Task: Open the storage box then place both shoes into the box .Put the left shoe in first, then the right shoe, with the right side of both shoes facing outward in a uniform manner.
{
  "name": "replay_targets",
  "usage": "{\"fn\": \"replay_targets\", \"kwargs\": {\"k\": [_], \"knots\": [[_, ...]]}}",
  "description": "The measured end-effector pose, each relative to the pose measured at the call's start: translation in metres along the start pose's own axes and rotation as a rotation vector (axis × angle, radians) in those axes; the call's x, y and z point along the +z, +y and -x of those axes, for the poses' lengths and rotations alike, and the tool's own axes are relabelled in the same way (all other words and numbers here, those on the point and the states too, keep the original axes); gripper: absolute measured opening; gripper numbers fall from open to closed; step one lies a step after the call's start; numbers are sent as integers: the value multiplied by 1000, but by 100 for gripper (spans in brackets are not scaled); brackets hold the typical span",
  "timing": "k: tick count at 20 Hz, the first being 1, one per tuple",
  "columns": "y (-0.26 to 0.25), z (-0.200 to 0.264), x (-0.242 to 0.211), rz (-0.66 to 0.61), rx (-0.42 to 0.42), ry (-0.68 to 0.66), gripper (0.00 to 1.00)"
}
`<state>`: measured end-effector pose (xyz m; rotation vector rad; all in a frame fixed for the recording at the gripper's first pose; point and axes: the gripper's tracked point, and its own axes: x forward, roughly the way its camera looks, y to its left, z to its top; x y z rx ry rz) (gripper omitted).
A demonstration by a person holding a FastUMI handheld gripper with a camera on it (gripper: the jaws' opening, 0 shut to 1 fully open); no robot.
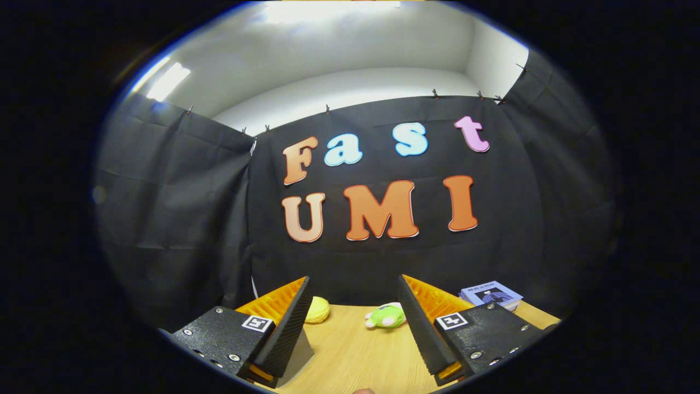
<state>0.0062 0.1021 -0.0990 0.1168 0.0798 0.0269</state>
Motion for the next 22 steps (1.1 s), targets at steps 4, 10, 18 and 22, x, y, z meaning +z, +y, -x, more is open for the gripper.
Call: {"fn": "replay_targets", "kwargs": {"k": [4, 10, 18, 22], "knots": [[-40, 19, 10, 5, -48, -64, 94], [-87, 41, 9, 63, -92, -85, 95], [-115, 44, 4, 60, -80, -86, 95], [-122, 43, -3, 90, -100, -60, 95]]}}
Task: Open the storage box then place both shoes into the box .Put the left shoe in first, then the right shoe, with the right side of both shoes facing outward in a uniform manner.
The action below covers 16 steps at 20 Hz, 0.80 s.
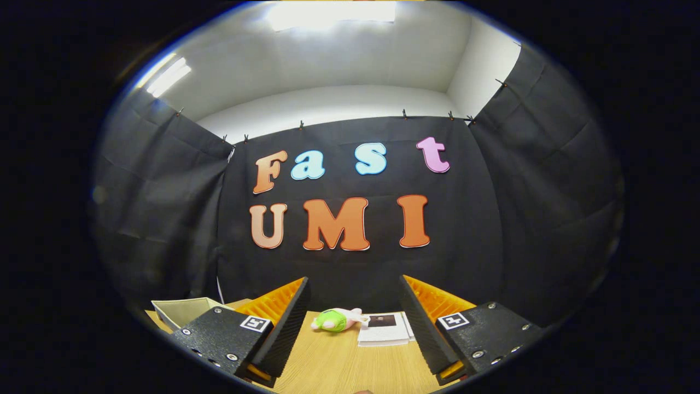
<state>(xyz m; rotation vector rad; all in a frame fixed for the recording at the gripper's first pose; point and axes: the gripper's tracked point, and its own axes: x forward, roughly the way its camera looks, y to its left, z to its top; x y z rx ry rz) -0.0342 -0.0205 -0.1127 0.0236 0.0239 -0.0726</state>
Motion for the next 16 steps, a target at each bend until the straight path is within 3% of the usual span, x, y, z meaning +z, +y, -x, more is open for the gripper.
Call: {"fn": "replay_targets", "kwargs": {"k": [5, 16], "knots": [[10, -4, -1, -15, 47, 5, 96], [3, -6, -2, -22, 31, 30, 96]]}}
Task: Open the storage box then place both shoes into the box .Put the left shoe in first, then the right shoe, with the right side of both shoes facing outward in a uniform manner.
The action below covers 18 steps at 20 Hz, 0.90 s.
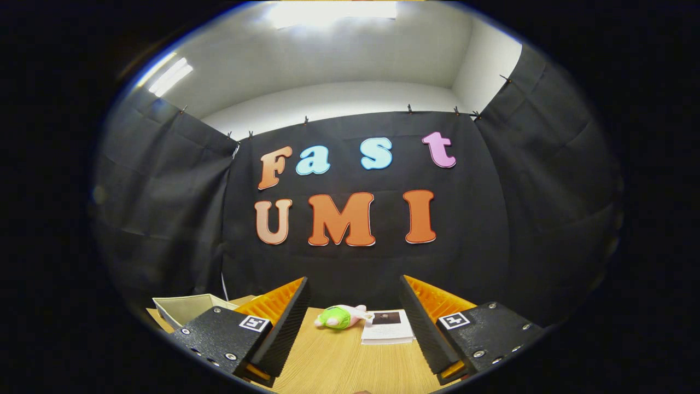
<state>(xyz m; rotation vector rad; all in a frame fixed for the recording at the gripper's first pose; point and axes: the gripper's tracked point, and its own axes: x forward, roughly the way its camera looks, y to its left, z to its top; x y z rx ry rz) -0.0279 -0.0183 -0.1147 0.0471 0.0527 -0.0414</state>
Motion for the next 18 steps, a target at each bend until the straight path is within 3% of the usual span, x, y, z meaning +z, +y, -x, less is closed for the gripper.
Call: {"fn": "replay_targets", "kwargs": {"k": [7, 18], "knots": [[-5, 9, 7, 13, -35, 0, 96], [6, 7, 13, -35, -17, 8, 96]]}}
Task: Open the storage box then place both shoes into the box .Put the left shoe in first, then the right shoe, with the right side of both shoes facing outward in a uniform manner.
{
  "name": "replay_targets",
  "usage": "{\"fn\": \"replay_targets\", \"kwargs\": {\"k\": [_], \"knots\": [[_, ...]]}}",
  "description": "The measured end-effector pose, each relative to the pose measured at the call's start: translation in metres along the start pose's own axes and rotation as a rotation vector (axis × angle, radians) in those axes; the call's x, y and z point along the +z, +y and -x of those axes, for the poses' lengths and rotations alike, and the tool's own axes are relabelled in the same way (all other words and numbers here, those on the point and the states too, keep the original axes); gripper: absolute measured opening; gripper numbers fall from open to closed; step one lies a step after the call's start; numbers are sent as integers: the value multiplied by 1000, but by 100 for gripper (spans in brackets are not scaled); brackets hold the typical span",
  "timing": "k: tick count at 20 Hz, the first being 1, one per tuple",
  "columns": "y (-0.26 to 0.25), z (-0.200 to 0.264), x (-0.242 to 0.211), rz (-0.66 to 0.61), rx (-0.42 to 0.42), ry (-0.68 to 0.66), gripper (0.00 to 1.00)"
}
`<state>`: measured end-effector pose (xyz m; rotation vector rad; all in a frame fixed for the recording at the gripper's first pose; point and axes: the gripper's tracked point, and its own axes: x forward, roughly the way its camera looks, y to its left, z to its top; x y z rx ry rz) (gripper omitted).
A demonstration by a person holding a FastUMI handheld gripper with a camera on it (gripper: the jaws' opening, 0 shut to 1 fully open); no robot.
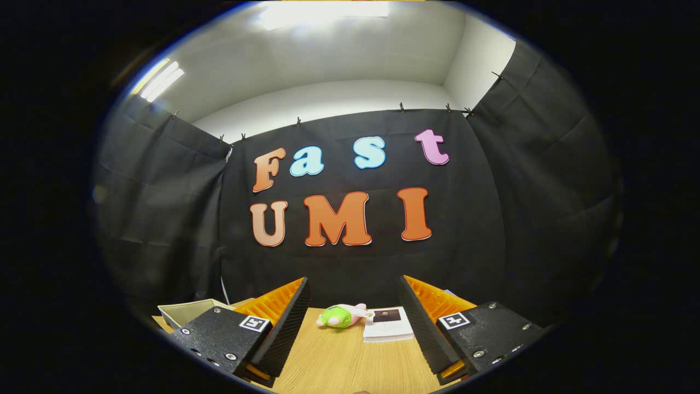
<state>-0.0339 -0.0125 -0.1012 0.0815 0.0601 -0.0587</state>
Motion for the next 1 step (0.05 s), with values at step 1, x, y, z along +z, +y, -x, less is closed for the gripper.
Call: {"fn": "replay_targets", "kwargs": {"k": [1], "knots": [[2, 1, 0, 2, 8, -1, 96]]}}
